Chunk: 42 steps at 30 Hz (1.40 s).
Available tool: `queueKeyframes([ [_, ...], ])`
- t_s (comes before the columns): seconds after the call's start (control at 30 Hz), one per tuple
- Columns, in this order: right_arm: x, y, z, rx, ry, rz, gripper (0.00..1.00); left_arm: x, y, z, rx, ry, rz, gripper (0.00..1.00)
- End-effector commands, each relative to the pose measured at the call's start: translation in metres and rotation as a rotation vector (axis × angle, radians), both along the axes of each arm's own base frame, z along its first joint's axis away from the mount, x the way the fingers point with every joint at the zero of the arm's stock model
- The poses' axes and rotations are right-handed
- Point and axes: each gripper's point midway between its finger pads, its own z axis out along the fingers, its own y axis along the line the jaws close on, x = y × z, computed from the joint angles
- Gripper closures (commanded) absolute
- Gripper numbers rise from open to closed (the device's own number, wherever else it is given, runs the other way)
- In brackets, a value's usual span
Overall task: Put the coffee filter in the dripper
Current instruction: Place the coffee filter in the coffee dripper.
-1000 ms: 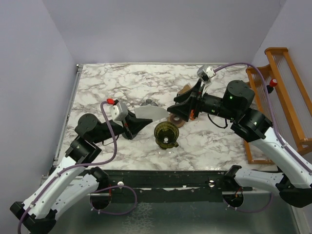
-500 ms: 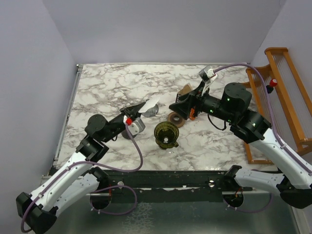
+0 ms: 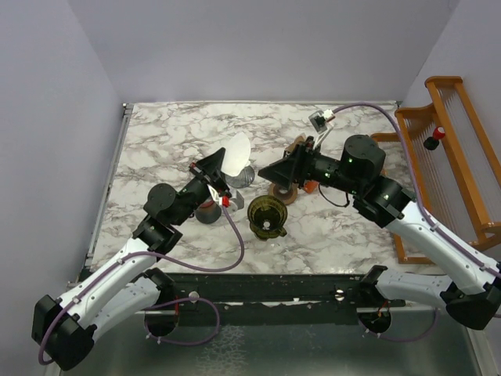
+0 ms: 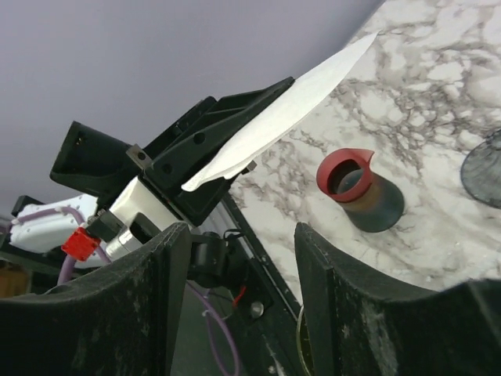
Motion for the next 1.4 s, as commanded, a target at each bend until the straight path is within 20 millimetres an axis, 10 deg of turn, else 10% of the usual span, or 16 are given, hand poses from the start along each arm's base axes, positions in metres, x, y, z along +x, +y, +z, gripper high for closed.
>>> queueKeyframes([
  [0.0,-0.007,0.02,0.015,0.164,0.133,0.062,0.41,-0.001,0.006,0.011,-0.024,-0.083,0.03,1.0],
  [1.37,-0.002,0.049,0.012,0.353,0.333,0.143,0.77,-0.013,0.002,0.008,-0.085,-0.079,-0.037,1.0],
])
